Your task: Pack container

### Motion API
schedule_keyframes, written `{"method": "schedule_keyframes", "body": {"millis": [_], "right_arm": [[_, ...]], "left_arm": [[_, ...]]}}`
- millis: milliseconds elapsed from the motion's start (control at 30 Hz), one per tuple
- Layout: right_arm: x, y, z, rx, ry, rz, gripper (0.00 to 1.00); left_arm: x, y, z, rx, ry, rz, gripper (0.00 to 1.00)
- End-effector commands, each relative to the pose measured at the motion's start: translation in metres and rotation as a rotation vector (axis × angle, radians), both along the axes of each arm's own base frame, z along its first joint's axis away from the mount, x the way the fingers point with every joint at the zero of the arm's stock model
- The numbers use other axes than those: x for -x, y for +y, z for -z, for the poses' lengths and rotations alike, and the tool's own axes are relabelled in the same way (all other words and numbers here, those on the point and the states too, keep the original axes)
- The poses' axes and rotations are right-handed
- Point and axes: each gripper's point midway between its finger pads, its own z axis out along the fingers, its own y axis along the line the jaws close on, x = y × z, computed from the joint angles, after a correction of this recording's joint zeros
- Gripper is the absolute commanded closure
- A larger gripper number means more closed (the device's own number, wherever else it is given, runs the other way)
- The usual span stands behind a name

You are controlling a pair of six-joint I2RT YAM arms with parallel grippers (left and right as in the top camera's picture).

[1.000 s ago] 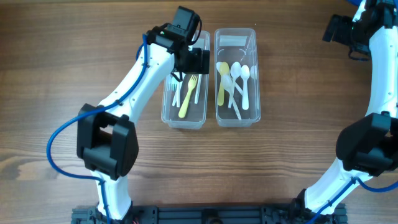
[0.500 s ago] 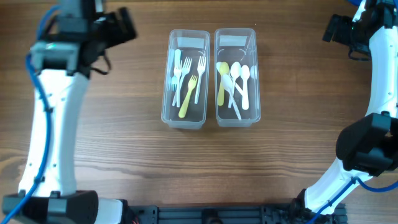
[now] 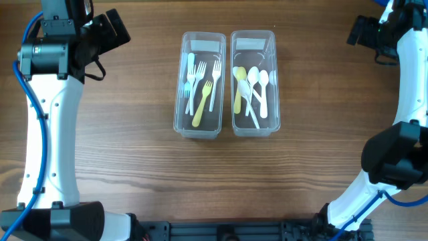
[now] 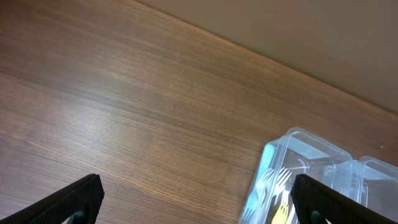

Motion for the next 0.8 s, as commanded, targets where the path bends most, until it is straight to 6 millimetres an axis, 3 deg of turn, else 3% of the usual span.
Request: {"method": "schedule_keyframes", "body": {"millis": [0, 367, 433, 533, 767], "right_arm": [[-0.002, -0.001, -0.009, 0.02, -0.019, -0.004, 0.0], [-0.002, 0.0, -0.008, 0.019, -0.018, -0.004, 0.0], [-0.001, 0.001, -0.018, 0.025, -0.038, -0.006, 0.0], [0.006, 0.012, -0.052, 0.041, -0.111, -0.024, 0.0], [0.058, 0.066, -0.183, 0.092, -0.417, -0.12, 0.0]], "left_arm": [[-0.001, 0.004, 0.002, -0.006, 0.004, -0.014, 0.0], [-0.001, 0.004, 0.002, -0.006, 0.005, -0.014, 0.0], [-0.001, 0.004, 0.002, -0.006, 0.005, -0.014, 0.0], [-0.001, 0.004, 0.002, -0.006, 0.005, -0.014, 0.0], [-0.001, 0.004, 0.002, -0.006, 0.005, -0.014, 0.0]]}}
